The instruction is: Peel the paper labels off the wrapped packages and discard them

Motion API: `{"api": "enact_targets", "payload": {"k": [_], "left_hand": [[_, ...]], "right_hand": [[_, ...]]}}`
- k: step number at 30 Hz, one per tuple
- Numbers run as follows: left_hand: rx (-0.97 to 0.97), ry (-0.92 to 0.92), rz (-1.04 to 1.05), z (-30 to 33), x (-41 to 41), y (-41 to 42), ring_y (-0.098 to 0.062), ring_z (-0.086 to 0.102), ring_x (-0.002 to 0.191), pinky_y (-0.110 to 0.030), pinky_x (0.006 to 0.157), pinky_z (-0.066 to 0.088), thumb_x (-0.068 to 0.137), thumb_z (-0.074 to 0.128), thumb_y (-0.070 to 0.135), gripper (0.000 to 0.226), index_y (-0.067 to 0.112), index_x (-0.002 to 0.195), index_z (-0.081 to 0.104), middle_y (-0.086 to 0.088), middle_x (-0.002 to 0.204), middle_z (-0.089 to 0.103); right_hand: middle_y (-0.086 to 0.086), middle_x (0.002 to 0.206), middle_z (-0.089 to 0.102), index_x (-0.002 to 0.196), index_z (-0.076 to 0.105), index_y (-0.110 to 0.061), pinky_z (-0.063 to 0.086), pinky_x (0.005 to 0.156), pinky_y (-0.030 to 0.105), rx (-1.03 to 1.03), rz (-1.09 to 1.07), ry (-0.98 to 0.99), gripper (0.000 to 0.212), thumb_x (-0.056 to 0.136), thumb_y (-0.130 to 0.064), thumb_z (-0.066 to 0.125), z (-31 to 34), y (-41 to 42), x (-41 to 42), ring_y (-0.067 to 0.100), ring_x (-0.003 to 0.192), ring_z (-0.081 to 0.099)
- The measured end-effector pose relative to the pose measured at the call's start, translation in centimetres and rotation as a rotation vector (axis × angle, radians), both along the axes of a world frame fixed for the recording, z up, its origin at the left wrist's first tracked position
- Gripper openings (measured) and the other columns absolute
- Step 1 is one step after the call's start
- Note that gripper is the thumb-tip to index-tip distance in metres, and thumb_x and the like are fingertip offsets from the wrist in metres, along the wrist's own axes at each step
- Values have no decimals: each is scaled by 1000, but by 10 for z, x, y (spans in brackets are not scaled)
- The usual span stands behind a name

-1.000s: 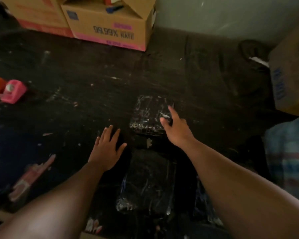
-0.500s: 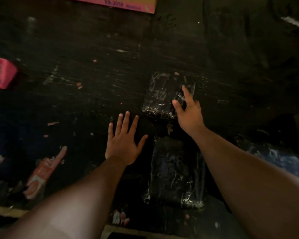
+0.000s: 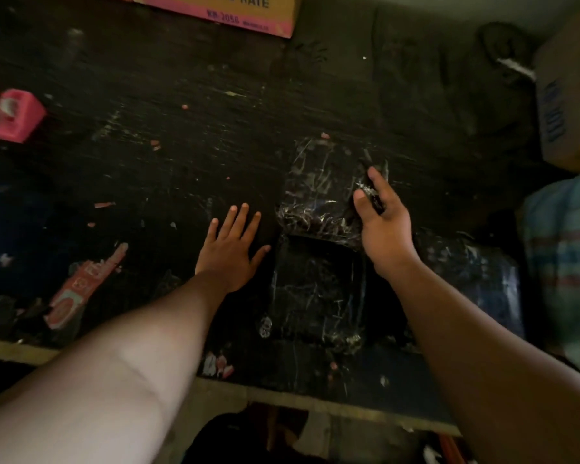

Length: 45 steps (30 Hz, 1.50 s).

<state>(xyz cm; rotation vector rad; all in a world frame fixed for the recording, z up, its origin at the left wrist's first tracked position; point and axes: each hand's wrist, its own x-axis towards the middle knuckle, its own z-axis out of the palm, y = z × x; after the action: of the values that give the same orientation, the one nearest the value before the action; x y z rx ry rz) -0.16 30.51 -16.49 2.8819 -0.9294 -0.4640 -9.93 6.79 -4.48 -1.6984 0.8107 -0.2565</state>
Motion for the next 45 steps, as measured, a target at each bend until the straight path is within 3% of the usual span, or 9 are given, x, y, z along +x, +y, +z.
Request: {"api": "enact_targets", "payload": {"k": [7,20,22,26,30,37,40,42,45], "left_hand": [[-21,-25,21,0,-57,26,-19,-13,154,-46,124,-1,101,13,55,67,29,160,-2,1,168,-11],[-20,-50,114,-4,-117,46,-23,-8,155,-51,123,4,99,16,56,69,28,160,1,1,169,-6],[-14,-46,109,-4,-117,46,-23,-9,154,-51,123,3,100,17,55,69,28,160,-1,1,169,-8],[-3,-46,103,-5,-116,46,-23,-10,154,-52,123,3,100,21,52,69,28,160,-4,1,169,-10],[-1,-45,109,-7,-116,47,-23,-10,154,-52,123,2,100,20,54,69,29,160,-3,1,169,-9],[4,-13,112,-2,-115,45,-22,-12,154,-50,123,0,100,22,53,69,30,160,-4,2,168,-12],[12,25,118,2,-114,44,-22,-12,154,-50,124,0,102,26,53,68,31,160,-3,2,168,-12],[38,49,106,6,-112,44,-23,-9,154,-51,123,3,103,28,54,68,31,160,-1,1,169,-8],[66,154,117,33,-94,35,-29,1,154,-53,122,14,102,38,51,69,30,160,9,-1,169,0]], "right_hand": [[-8,137,51,126,41,-71,49,102,42,-43,66,47,47,83,-61,58,-2,30,-62,11,120,56],[-7,141,47,127,41,-68,52,97,45,-5,102,2,44,89,-56,58,-15,63,-133,17,117,59],[-7,142,44,131,39,-65,56,82,37,-13,112,26,43,93,-51,56,-14,65,-137,16,103,62],[-11,137,35,144,34,-52,42,65,11,-51,121,82,48,99,-45,49,-15,67,-142,-4,85,52],[-1,148,34,144,25,-55,52,78,34,-146,173,146,50,99,-52,44,-10,69,-142,13,103,55],[3,152,27,145,19,-52,50,62,30,-263,230,224,51,99,-52,42,-7,67,-139,13,85,60],[4,157,17,143,20,-50,57,80,42,-314,239,256,51,98,-52,43,-9,66,-136,26,113,57],[5,159,12,144,24,-45,48,101,48,-408,256,293,51,98,-50,44,-10,65,-133,32,139,34],[7,161,8,147,31,-35,30,113,47,-471,283,331,52,99,-49,44,5,57,-123,30,148,13]]}}
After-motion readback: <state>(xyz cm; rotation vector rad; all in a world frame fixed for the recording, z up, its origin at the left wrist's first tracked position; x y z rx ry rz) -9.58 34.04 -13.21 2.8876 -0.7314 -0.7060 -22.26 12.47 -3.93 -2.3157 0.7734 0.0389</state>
